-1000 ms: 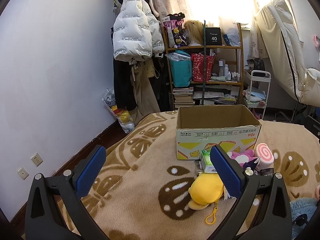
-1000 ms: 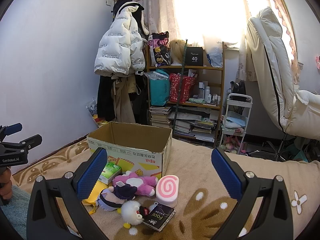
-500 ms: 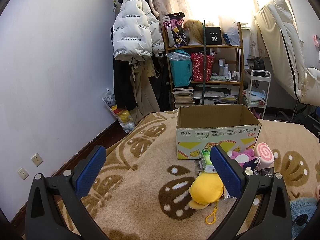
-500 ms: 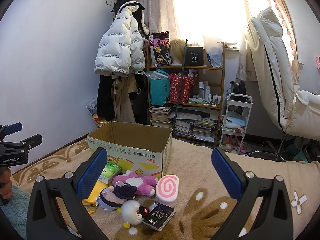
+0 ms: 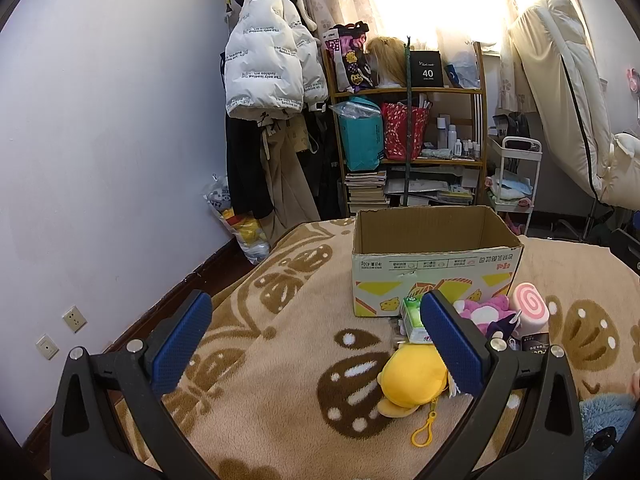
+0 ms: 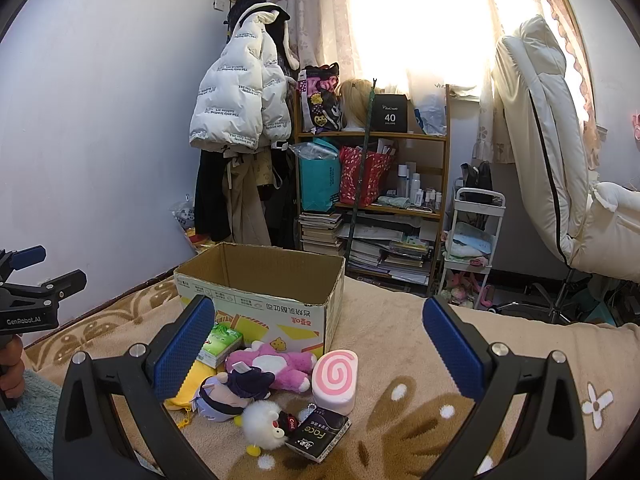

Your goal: Organize soft objects

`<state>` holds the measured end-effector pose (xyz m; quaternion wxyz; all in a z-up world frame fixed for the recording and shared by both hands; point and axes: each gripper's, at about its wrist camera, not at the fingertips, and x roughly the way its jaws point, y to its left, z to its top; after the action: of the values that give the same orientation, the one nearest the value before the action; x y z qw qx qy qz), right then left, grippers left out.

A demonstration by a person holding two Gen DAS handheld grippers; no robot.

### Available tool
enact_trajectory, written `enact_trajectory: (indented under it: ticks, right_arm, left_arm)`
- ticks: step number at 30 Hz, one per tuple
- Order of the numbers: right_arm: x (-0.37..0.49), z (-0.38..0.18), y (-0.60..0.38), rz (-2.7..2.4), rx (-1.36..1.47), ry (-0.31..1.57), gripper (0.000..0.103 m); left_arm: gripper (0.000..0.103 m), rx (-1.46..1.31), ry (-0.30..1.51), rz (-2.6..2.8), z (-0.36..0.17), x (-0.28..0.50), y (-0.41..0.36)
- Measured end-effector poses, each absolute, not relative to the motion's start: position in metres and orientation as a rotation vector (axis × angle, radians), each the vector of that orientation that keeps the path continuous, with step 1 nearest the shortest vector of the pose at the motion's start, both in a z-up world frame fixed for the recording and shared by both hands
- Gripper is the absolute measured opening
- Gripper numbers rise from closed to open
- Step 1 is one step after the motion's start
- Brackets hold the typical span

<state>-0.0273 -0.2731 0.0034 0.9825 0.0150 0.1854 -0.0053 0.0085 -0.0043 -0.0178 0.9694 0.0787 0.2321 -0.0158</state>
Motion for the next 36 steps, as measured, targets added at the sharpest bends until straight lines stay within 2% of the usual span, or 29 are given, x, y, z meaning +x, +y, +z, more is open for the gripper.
enact_trajectory:
  ticks: [18, 25, 36]
  right_arm:
    - [-0.024, 0.002, -0.272, -0.01, 0.028, 0.38, 0.103]
    - [-0.022, 0.001, -0.271, -0.026, 0.016, 0.412, 0.103]
    - [0.003, -0.007, -0.28, -0.028, 0.027, 0.5, 0.103]
  left_arm:
    - [0.102, 0.163, 0.474, -0.028, -0.021, 0.008, -0.004]
    - [0.102, 0.143, 0.588, 0.034, -0.031, 0.027, 0.01]
    - [0.102, 0.117, 0.663, -0.062, -0.016, 0.049, -0.001]
